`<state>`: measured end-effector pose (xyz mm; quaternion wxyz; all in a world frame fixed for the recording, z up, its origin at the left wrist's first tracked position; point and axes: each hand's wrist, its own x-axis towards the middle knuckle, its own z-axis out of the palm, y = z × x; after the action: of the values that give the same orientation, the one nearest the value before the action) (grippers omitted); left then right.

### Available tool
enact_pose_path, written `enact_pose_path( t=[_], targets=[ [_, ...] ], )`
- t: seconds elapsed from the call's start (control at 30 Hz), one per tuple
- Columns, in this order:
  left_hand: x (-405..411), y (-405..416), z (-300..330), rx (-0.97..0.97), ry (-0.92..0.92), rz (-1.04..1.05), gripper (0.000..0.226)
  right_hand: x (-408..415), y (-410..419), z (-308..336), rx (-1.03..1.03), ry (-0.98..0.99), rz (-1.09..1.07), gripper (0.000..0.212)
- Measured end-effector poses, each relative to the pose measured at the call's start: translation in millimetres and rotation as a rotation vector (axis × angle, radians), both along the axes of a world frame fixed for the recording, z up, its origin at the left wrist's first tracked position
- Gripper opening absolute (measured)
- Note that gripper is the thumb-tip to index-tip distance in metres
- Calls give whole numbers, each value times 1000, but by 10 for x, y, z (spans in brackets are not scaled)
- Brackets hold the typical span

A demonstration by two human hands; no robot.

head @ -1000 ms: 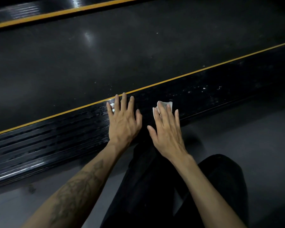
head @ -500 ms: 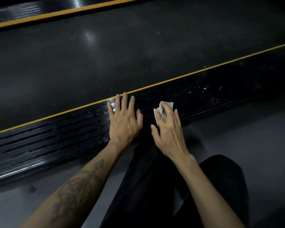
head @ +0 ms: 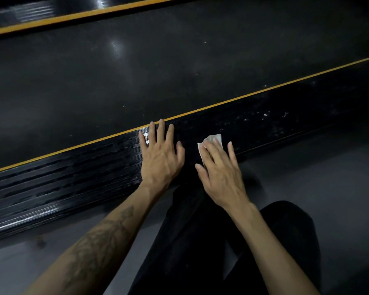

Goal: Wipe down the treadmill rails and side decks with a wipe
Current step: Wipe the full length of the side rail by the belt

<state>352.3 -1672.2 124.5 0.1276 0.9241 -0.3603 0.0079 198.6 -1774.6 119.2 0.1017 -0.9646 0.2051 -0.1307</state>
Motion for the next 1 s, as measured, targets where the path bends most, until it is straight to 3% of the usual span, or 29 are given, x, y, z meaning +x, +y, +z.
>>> enact_pose_path(
  t=[0.27,0.53,0.8,1.0],
  targets=[
    [3,2,8,-1,5,0,65,235,-199,26,-77,191,24,66],
    [-4,-13,5,-10,1,9,64,251,-81,56,49,133,12,63],
    [-5,-16,-9,-18,-14,14,64,163,-107,51,49,128,-73,65],
    [2,-14,-26,-34,-11,18,64,441,-238,100,52,151,29,65]
  ],
)
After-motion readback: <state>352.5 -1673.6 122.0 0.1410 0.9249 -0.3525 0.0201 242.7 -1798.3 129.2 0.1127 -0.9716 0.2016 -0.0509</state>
